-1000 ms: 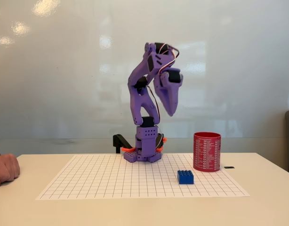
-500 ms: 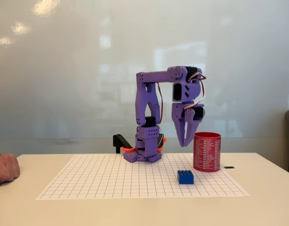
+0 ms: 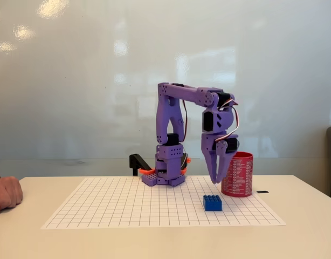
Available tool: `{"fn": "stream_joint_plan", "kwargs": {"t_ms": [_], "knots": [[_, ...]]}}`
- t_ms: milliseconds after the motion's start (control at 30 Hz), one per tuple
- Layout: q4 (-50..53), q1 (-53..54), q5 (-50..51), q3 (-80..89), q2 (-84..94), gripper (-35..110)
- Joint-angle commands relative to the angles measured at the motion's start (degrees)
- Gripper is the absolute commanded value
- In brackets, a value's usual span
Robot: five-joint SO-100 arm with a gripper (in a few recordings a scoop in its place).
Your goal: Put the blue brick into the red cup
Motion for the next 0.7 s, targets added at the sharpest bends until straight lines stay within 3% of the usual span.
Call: {"fn": "stream_joint_plan", "kwargs": {"t_ms": [0,233,267,300,333,400,667], "knots": [[-2.0,-1.2,0.0,0.5,2.2,-1],[-1.4,-1.1,-0.4,1.5,2.6,0],[-1.1,-1.1,-1.2,1.7,2.4,4],[0.0,-1.0,-0.8,1.8,2.2,17],[2.4,-0.6,1.1,2.2,1.8,44],[4.4,-0.4,1.8,2.9,1.8,65],[2.0,-1.0,1.1,3.5,-0.2,71]]}}
